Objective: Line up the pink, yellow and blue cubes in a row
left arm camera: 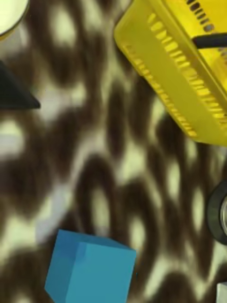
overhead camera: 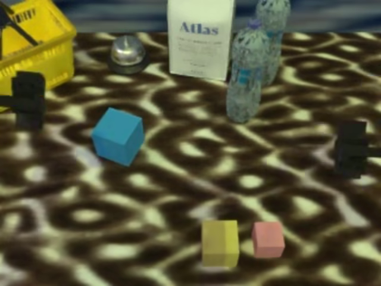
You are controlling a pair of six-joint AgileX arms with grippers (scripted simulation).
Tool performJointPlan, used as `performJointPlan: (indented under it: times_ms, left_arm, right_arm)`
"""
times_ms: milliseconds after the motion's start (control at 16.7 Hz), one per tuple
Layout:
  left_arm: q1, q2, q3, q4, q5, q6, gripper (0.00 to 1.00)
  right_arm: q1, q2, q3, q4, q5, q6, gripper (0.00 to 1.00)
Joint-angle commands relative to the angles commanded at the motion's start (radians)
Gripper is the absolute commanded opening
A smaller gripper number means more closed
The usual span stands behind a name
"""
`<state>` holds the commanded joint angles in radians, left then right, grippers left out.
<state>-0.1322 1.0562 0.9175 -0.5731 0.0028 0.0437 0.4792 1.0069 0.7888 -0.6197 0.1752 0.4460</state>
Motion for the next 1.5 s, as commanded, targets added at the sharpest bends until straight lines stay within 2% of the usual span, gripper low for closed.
performJointPlan:
  times_ms: [120, 300, 720, 900, 1020, 1500]
  left_arm:
    - [-0.031, 0.246, 0.187, -0.124, 0.0, 0.01, 1.0]
    - [-0.077, 0.574, 0.445, -0.299, 0.001, 0.023, 1.0]
    - [-0.159, 1.127, 0.938, -0.594, 0.002, 0.045, 1.0]
    - [-0.177, 1.248, 1.058, -0.656, 0.002, 0.05, 1.0]
    - [-0.182, 1.276, 1.089, -0.672, 0.002, 0.051, 1.0]
    - [-0.18, 1.288, 1.055, -0.63, 0.002, 0.054, 1.0]
  right_arm:
    - [-0.09, -0.215, -0.162, 0.096, 0.001, -0.091, 1.0]
    - [-0.213, -0.491, -0.381, 0.235, -0.019, -0.213, 1.0]
    - [-0.416, -0.896, -0.713, 0.525, -0.124, -0.403, 1.0]
    - [-0.457, -0.988, -0.773, 0.598, -0.163, -0.437, 1.0]
    - [-0.469, -1.007, -0.789, 0.62, -0.175, -0.446, 1.0]
    - [-0.469, -1.007, -0.789, 0.62, -0.175, -0.446, 1.0]
